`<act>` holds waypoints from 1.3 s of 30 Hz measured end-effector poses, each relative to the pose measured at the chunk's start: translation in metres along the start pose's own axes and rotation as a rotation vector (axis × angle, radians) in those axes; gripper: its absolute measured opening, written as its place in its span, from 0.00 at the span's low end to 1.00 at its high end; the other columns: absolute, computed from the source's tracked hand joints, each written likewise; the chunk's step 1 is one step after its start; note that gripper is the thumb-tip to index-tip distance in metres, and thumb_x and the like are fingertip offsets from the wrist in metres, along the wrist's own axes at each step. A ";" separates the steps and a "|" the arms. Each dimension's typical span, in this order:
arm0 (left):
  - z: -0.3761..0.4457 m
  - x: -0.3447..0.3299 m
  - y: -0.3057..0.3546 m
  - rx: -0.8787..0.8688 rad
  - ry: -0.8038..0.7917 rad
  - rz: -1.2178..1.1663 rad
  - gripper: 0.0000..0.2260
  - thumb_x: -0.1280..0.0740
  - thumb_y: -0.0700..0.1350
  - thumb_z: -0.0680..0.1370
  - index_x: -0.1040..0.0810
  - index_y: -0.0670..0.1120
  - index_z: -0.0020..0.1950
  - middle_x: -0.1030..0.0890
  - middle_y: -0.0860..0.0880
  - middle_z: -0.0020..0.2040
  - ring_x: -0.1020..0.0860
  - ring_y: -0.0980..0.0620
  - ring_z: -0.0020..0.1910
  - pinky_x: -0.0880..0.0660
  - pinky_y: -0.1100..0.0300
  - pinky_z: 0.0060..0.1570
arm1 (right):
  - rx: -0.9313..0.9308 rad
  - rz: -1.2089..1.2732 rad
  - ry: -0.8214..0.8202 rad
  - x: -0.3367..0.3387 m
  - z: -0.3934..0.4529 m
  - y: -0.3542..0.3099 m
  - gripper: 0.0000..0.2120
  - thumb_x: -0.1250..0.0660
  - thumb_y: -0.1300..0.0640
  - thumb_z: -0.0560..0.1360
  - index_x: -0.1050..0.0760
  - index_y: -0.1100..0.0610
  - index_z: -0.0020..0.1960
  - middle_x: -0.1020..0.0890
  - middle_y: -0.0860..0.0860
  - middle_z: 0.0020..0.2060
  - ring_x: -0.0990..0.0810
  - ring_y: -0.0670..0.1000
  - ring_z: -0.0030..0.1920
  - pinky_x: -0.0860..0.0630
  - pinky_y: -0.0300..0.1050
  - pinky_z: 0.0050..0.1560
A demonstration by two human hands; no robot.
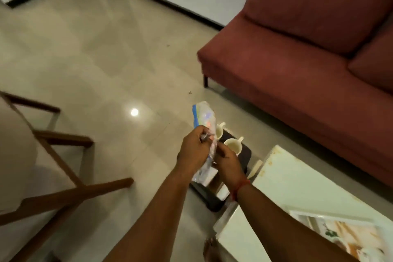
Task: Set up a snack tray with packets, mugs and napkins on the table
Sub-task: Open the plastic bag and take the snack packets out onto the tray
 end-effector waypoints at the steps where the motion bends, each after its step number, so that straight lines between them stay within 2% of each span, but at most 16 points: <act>1: -0.006 -0.016 0.019 -0.032 -0.036 -0.005 0.07 0.34 0.45 0.78 0.25 0.57 0.42 0.19 0.55 0.43 0.20 0.58 0.44 0.25 0.63 0.46 | -0.018 0.060 0.058 0.018 -0.010 -0.011 0.12 0.40 0.63 0.81 0.19 0.57 0.58 0.14 0.56 0.52 0.15 0.51 0.49 0.18 0.46 0.53; 3: -0.020 -0.056 0.056 -0.104 -0.114 0.010 0.08 0.34 0.45 0.78 0.26 0.56 0.40 0.20 0.54 0.40 0.21 0.58 0.42 0.26 0.67 0.42 | -0.068 0.202 0.161 0.062 -0.030 -0.027 0.12 0.39 0.59 0.80 0.19 0.58 0.59 0.16 0.61 0.54 0.16 0.56 0.50 0.19 0.57 0.56; 6: -0.049 -0.123 0.096 -0.230 -0.262 0.134 0.06 0.35 0.43 0.77 0.27 0.53 0.41 0.20 0.51 0.38 0.21 0.52 0.40 0.23 0.58 0.41 | -0.127 0.464 0.281 0.128 -0.056 -0.042 0.21 0.41 0.42 0.80 0.19 0.56 0.58 0.14 0.56 0.50 0.14 0.55 0.47 0.17 0.54 0.45; 9: -0.090 -0.196 0.124 -0.417 -0.489 0.261 0.09 0.38 0.35 0.72 0.24 0.47 0.45 0.19 0.48 0.42 0.22 0.51 0.42 0.24 0.56 0.45 | -0.048 0.562 0.376 0.202 -0.094 -0.053 0.28 0.42 0.33 0.77 0.18 0.54 0.58 0.15 0.56 0.55 0.17 0.58 0.57 0.24 0.59 0.63; 11: -0.120 -0.241 0.141 -0.551 -0.594 0.304 0.10 0.38 0.33 0.70 0.23 0.45 0.47 0.19 0.49 0.44 0.25 0.55 0.43 0.27 0.63 0.45 | 0.011 0.537 0.475 0.251 -0.128 -0.056 0.24 0.39 0.37 0.77 0.17 0.56 0.55 0.14 0.58 0.52 0.16 0.58 0.54 0.22 0.57 0.60; 14: -0.163 -0.301 0.168 -0.684 -0.714 0.235 0.08 0.35 0.35 0.71 0.22 0.46 0.45 0.23 0.57 0.44 0.26 0.61 0.43 0.31 0.73 0.46 | 0.052 0.396 0.677 0.325 -0.181 -0.050 0.11 0.37 0.59 0.77 0.19 0.65 0.46 0.16 0.61 0.42 0.16 0.57 0.39 0.20 0.47 0.39; 15: -0.178 -0.321 0.176 -0.675 -0.730 0.172 0.07 0.33 0.37 0.70 0.22 0.48 0.44 0.23 0.56 0.44 0.26 0.61 0.44 0.30 0.72 0.47 | 0.062 0.332 0.716 0.349 -0.199 -0.046 0.10 0.38 0.63 0.75 0.20 0.65 0.45 0.18 0.62 0.40 0.18 0.57 0.37 0.22 0.45 0.36; 17: -0.205 -0.358 0.188 -0.512 -0.694 -0.014 0.06 0.31 0.41 0.70 0.23 0.50 0.44 0.23 0.51 0.48 0.23 0.55 0.48 0.28 0.68 0.50 | 0.044 0.254 0.737 0.392 -0.234 -0.038 0.09 0.39 0.64 0.74 0.20 0.62 0.46 0.18 0.61 0.40 0.18 0.58 0.39 0.21 0.47 0.36; 19: -0.222 -0.392 0.192 -0.247 -0.531 -0.173 0.07 0.30 0.41 0.74 0.23 0.50 0.49 0.25 0.47 0.53 0.23 0.49 0.52 0.25 0.63 0.54 | 0.037 0.161 0.733 0.426 -0.265 -0.033 0.09 0.38 0.63 0.76 0.19 0.62 0.47 0.17 0.61 0.42 0.18 0.60 0.43 0.19 0.51 0.37; 21: -0.238 -0.424 0.195 -0.030 -0.409 -0.132 0.10 0.29 0.45 0.76 0.23 0.45 0.55 0.26 0.45 0.56 0.23 0.46 0.53 0.25 0.52 0.58 | 0.070 -0.006 0.745 0.461 -0.294 -0.023 0.10 0.38 0.63 0.77 0.20 0.65 0.43 0.18 0.62 0.40 0.18 0.60 0.43 0.20 0.56 0.41; 23: -0.255 -0.455 0.196 0.121 -0.492 -0.054 0.15 0.30 0.48 0.77 0.23 0.42 0.58 0.22 0.43 0.51 0.22 0.46 0.49 0.24 0.50 0.56 | 0.068 -0.064 0.716 0.489 -0.319 -0.011 0.11 0.38 0.61 0.78 0.21 0.60 0.39 0.20 0.58 0.36 0.20 0.57 0.39 0.21 0.54 0.37; 25: -0.273 -0.476 0.196 0.218 -0.624 -0.001 0.14 0.31 0.50 0.78 0.22 0.41 0.57 0.19 0.39 0.50 0.21 0.45 0.48 0.23 0.49 0.54 | 0.061 -0.076 0.646 0.509 -0.337 0.004 0.12 0.38 0.59 0.79 0.21 0.56 0.39 0.20 0.54 0.35 0.20 0.53 0.38 0.22 0.45 0.35; 28: -0.298 -0.497 0.196 0.290 -0.677 0.011 0.11 0.32 0.49 0.78 0.21 0.42 0.54 0.18 0.37 0.52 0.19 0.38 0.52 0.22 0.43 0.57 | 0.054 -0.131 0.559 0.535 -0.356 0.021 0.10 0.37 0.57 0.80 0.21 0.55 0.42 0.20 0.51 0.36 0.21 0.49 0.37 0.25 0.40 0.35; 32: -0.314 -0.503 0.189 0.312 -0.650 -0.036 0.06 0.32 0.44 0.78 0.22 0.42 0.51 0.17 0.40 0.47 0.19 0.43 0.44 0.21 0.44 0.52 | -0.034 -0.199 0.415 0.548 -0.370 0.036 0.09 0.38 0.55 0.81 0.22 0.57 0.47 0.20 0.53 0.39 0.19 0.51 0.39 0.21 0.44 0.37; 37: -0.322 -0.491 0.192 0.196 -0.679 -0.020 0.03 0.31 0.43 0.77 0.21 0.47 0.49 0.18 0.46 0.44 0.21 0.47 0.42 0.20 0.51 0.44 | -0.216 -0.226 0.207 0.549 -0.390 0.047 0.08 0.41 0.62 0.79 0.25 0.63 0.56 0.20 0.54 0.44 0.18 0.51 0.39 0.20 0.45 0.39; 39: -0.324 -0.486 0.195 0.112 -0.689 0.028 0.05 0.31 0.43 0.77 0.22 0.49 0.53 0.18 0.47 0.47 0.19 0.47 0.46 0.21 0.52 0.44 | -0.247 -0.168 0.227 0.540 -0.392 0.045 0.10 0.40 0.63 0.78 0.27 0.63 0.58 0.19 0.56 0.47 0.18 0.54 0.41 0.21 0.46 0.40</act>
Point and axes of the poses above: each hand's wrist, its own z-axis towards the middle knuckle, its own x-axis out of the back of the hand, y = z × x, the point moved 1 cm from there along z, towards the middle knuckle
